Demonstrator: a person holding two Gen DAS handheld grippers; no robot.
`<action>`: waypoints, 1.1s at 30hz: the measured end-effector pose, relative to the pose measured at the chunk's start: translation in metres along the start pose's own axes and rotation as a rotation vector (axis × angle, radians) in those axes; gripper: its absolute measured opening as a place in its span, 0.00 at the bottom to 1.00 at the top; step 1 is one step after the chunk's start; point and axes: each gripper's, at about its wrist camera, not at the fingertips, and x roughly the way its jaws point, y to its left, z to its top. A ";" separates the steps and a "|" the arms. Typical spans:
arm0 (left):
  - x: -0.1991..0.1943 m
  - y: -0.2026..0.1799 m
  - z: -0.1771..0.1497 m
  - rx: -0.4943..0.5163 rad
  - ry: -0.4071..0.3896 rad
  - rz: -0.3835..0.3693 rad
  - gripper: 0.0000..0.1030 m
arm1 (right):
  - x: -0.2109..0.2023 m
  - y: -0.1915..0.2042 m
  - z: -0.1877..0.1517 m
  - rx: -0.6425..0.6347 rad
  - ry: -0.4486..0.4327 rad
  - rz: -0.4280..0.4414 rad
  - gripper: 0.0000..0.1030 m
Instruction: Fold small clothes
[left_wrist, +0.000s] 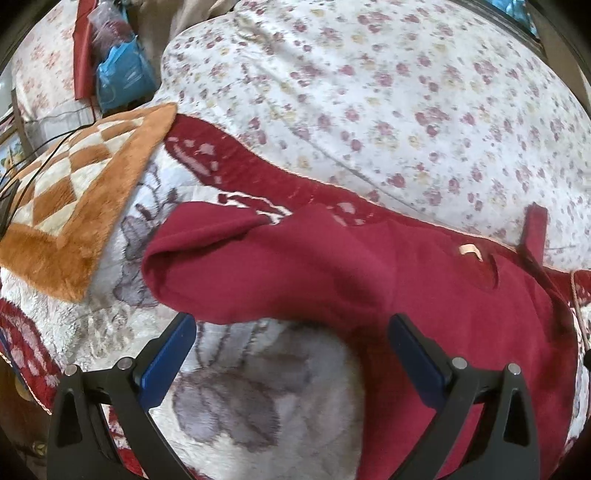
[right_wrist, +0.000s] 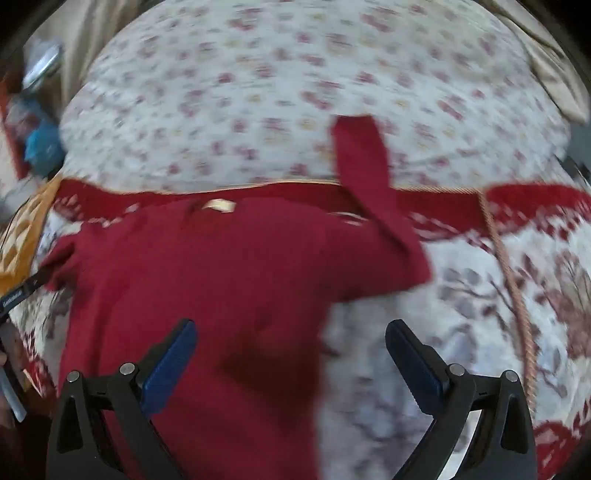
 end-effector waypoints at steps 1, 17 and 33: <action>0.000 -0.003 0.000 0.007 0.000 0.000 1.00 | 0.001 0.008 -0.005 -0.016 -0.003 0.013 1.00; 0.007 -0.033 -0.008 0.050 -0.004 -0.049 1.00 | 0.040 0.053 0.009 0.012 0.022 0.006 1.00; 0.016 -0.072 -0.016 0.136 0.021 -0.069 1.00 | 0.051 0.053 0.012 0.030 0.018 -0.050 1.00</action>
